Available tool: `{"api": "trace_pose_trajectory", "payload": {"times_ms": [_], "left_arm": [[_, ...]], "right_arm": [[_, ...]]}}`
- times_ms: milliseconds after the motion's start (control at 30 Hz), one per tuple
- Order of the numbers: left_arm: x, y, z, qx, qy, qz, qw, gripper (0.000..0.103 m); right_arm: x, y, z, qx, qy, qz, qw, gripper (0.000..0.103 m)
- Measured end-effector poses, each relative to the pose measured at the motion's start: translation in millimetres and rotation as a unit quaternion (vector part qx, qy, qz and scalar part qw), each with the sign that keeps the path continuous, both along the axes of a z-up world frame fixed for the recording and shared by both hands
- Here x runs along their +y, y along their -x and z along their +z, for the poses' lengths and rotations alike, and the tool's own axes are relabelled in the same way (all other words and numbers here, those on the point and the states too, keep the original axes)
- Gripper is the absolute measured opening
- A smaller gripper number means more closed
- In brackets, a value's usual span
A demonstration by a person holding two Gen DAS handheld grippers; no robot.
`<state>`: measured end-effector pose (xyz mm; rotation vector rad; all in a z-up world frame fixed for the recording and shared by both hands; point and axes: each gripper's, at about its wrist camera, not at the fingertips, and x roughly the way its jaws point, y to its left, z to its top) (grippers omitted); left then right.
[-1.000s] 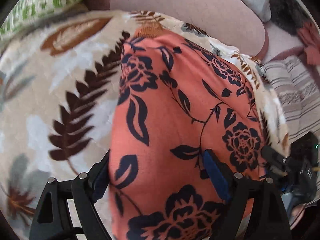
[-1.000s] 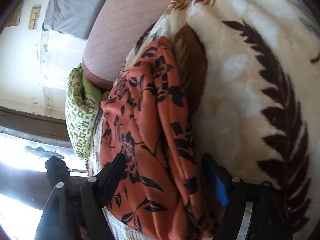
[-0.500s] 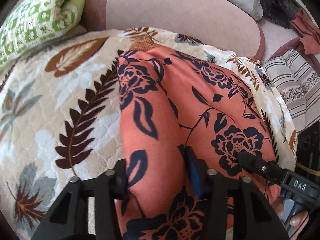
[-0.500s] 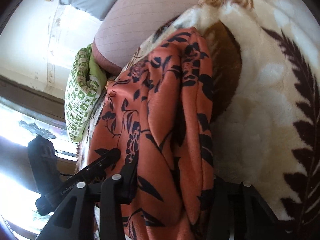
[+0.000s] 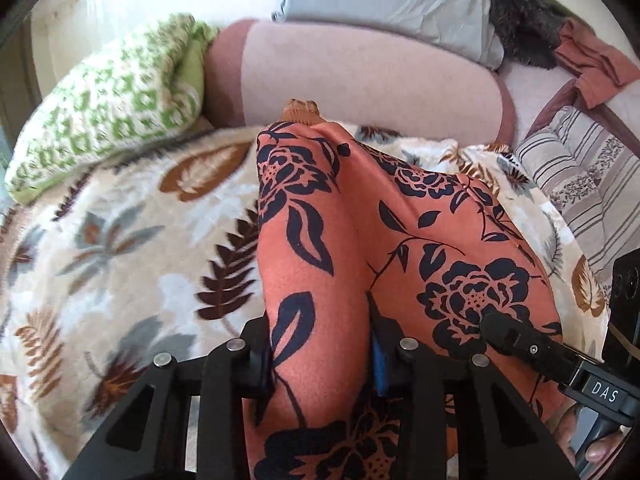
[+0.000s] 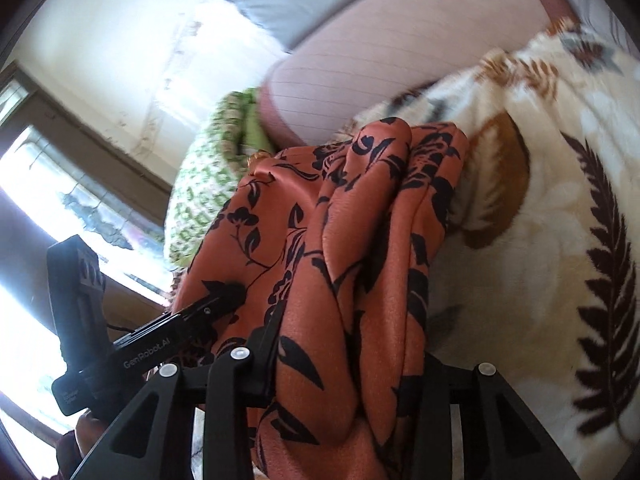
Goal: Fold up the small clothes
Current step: 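Grasp the folded salmon garment with the left gripper and lift, then hold the salmon garment raised above the bedspread with the left gripper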
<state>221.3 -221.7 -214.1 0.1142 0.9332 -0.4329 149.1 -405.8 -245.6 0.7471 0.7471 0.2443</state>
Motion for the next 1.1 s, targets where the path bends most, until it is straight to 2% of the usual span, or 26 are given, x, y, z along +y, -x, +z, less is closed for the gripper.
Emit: {"api": "trace_pose_trajectory", "payload": {"times_ms": [200, 433, 700, 1100], "left_arm": [[37.3, 29.2, 37.8, -0.049, 0.0, 0.01, 0.9987, 0.038], [66.1, 52.5, 60.9, -0.08, -0.007, 0.017, 0.9966, 0.038], [81.9, 69.7, 68.1, -0.091, -0.005, 0.03, 0.9954, 0.038], [91.7, 53.8, 49.7, -0.075, -0.011, 0.048, 0.996, 0.038]], "right_arm": [[38.5, 25.2, 36.8, -0.056, 0.022, 0.013, 0.998, 0.039], [70.1, 51.3, 60.4, -0.093, 0.024, 0.018, 0.995, 0.039], [91.6, 49.9, 69.9, -0.102, 0.024, 0.023, 0.994, 0.039], [107.0, 30.8, 55.8, -0.091, 0.031, 0.029, 0.995, 0.039]]}}
